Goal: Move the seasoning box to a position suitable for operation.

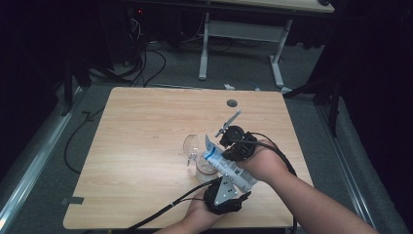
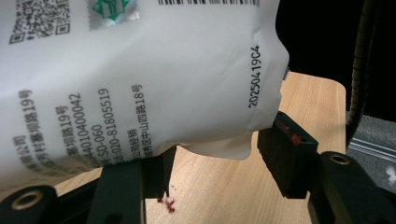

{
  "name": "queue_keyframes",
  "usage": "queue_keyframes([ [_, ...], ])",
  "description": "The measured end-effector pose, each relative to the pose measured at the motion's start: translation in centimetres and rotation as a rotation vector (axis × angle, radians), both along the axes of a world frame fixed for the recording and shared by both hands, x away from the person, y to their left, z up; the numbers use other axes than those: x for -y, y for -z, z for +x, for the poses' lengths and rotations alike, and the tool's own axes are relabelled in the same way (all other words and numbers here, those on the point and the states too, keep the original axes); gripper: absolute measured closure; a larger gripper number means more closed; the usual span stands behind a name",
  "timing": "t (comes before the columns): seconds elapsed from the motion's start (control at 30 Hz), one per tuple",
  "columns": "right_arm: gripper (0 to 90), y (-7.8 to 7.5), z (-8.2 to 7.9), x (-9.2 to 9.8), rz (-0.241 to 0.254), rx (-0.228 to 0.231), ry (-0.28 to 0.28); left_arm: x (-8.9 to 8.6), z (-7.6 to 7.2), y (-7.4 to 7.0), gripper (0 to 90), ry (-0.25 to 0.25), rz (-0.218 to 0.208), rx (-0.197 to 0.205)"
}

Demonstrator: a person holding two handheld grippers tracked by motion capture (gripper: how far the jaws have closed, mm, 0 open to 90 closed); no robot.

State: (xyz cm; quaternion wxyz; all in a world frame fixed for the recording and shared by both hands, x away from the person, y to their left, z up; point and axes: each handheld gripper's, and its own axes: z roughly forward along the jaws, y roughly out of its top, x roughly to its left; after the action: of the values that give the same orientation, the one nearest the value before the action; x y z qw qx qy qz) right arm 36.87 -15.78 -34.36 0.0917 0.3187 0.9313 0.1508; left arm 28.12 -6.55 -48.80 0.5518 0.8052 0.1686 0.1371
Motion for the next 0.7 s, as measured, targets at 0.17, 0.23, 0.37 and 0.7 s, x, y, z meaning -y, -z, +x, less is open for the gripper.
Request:
queue_keyframes([
  [0.17, 90.0, -0.04, -0.04, -0.04, 0.001, 0.000, -0.002, 0.02, -0.05, 0.00, 48.0, -0.001, -0.002, 0.002],
  [0.23, 90.0, -0.02, -0.06, -0.01, 0.000, 0.000, -0.001, 0.05, -0.07, -0.01, 48.0, 0.000, -0.002, 0.002],
  [0.37, 90.0, -0.05, -0.14, 0.04, -0.002, -0.001, 0.002, 0.10, -0.10, -0.03, 48.1, 0.004, -0.004, 0.001],
  [0.7, 90.0, -0.19, -0.13, 0.17, -0.001, 0.005, 0.000, 0.26, -0.07, -0.22, 48.3, 0.005, -0.006, 0.003],
])
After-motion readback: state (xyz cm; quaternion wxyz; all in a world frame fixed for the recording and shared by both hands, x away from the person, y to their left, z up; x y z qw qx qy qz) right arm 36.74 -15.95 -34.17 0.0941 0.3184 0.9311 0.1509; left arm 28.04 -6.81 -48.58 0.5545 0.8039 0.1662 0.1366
